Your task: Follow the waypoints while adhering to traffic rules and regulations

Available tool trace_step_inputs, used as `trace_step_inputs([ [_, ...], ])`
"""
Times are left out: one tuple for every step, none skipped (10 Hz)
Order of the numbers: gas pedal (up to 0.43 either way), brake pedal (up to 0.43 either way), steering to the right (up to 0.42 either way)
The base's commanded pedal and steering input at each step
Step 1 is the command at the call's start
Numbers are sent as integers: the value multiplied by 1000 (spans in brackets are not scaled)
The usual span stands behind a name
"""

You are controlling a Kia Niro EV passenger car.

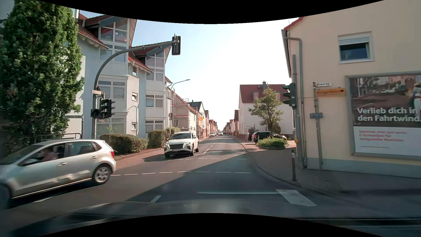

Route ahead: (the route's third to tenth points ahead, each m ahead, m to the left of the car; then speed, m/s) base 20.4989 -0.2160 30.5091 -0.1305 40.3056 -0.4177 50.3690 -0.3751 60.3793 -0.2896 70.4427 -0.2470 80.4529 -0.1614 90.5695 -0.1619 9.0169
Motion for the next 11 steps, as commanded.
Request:
trace_step_inputs([
  [319,0,3],
  [311,0,3],
  [299,0,4],
  [299,0,6],
  [299,0,7],
  [287,0,7],
  [287,0,7],
  [287,0,7],
  [280,0,7],
  [280,0,7],
  [260,0,7],
])
